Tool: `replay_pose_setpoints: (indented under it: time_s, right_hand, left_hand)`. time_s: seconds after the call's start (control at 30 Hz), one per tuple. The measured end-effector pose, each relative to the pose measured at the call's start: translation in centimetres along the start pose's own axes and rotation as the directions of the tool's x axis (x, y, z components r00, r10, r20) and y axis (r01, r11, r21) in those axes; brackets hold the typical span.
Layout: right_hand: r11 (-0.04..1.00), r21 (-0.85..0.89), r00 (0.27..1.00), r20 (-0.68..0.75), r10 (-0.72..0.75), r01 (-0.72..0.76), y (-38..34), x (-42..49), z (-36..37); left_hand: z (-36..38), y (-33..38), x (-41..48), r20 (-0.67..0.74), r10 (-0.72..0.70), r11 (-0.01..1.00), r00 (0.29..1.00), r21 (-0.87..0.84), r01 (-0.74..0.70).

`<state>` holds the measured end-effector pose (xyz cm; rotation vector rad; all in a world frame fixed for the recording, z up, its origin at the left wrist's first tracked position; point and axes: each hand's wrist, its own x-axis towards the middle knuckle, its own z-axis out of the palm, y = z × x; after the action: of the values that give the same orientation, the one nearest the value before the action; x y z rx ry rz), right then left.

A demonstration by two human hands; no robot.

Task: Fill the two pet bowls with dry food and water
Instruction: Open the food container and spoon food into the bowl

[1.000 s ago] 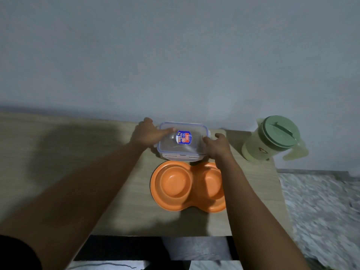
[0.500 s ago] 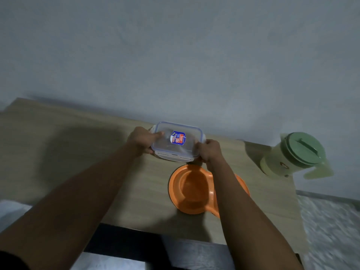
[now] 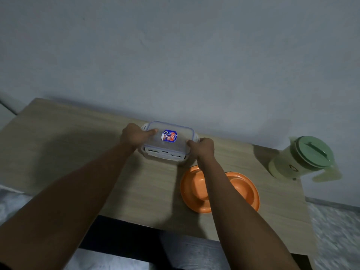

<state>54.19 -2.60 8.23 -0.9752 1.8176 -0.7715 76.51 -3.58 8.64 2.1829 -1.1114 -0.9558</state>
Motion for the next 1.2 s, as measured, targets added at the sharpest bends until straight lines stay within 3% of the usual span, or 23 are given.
replay_pose_setpoints:
  time_s: [0.07, 0.2, 0.4, 0.53, 0.73, 1.2]
  right_hand:
    - [0.999, 0.036, 1.0, -0.017, -0.026, 0.027, -0.1, 0.7, -1.1]
    - [0.994, 0.095, 0.988, -0.146, -0.046, 0.06, -0.2, 1.7, -6.3]
    - [0.984, 0.179, 0.962, -0.267, 0.057, -0.009, 3.0, 3.7, -14.3]
    - [0.994, 0.104, 0.957, -0.285, 0.054, -0.026, 5.3, 4.5, -17.1]
    - [0.997, -0.024, 0.979, -0.191, 0.064, -0.07, 8.4, 7.0, -18.0]
    - [0.926, -0.375, 0.992, -0.125, -0.011, -0.037, 10.7, 7.8, -17.3]
  left_hand:
    - [-0.2, 1.8, -0.8, -0.019, 0.049, 0.999, 0.999, 0.009, -0.048]
    - [2.0, 6.1, -2.4, 0.094, 0.126, 0.991, 0.988, 0.028, -0.129]
    - [10.2, 10.6, -5.6, 0.269, 0.27, 0.936, 0.925, 0.15, -0.317]
    - [14.8, 11.3, -6.1, 0.347, 0.27, 0.907, 0.898, 0.222, -0.358]
    - [18.9, 10.6, -5.7, 0.345, 0.194, 0.883, 0.918, 0.347, -0.317]
    - [20.4, 8.7, -5.4, 0.375, 0.145, 0.775, 0.915, 0.532, -0.341]
